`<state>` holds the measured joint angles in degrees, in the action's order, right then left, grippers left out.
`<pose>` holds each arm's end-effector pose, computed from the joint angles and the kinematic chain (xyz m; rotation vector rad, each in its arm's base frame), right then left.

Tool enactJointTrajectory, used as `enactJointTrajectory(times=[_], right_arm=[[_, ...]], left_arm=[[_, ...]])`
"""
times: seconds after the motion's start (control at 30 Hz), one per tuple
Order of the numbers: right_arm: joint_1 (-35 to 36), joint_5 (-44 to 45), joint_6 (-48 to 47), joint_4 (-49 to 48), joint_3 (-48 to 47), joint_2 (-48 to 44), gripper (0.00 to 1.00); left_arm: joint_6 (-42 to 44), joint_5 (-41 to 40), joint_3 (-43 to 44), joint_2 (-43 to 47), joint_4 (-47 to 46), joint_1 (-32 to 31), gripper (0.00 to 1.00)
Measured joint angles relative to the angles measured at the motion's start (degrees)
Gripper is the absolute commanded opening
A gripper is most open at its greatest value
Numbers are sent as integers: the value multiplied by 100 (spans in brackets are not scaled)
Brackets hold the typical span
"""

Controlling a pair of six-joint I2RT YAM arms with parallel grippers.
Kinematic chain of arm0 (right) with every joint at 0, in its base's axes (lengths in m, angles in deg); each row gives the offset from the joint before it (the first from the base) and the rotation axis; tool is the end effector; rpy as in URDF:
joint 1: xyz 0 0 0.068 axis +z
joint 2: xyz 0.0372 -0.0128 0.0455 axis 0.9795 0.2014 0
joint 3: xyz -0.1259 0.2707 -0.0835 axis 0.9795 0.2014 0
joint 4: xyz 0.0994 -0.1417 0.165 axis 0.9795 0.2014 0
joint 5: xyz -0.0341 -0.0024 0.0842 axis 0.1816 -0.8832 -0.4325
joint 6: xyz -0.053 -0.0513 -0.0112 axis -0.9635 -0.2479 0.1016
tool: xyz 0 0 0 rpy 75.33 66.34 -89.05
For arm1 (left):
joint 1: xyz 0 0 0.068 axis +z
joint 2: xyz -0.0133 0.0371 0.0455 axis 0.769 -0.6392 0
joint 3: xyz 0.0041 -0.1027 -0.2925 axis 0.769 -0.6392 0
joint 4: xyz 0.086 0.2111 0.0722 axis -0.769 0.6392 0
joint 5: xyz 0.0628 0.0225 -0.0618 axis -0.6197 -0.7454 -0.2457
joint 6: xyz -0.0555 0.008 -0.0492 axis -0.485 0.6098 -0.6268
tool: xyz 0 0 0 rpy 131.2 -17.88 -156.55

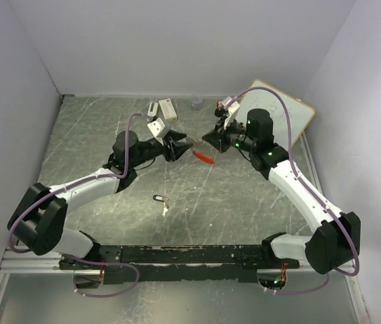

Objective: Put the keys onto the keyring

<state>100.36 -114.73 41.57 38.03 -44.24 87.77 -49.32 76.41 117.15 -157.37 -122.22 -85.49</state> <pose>0.2437 0.1333 0.3731 -0.7256 1.7541 0.7744 0.2450 -0.2074 0.3417 0.7397 1.3583 -0.9406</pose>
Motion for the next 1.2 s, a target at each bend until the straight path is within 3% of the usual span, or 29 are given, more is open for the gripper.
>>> enactJointTrajectory(times=[0.57,1.2], right_arm=[[739,199,-133,-2,-260,52,0],[874,595,-164,2,-260,85,0]], left_arm=[[540,-531,2,247,433,-243,57],[702,-809,-4,444,743,-289,52]])
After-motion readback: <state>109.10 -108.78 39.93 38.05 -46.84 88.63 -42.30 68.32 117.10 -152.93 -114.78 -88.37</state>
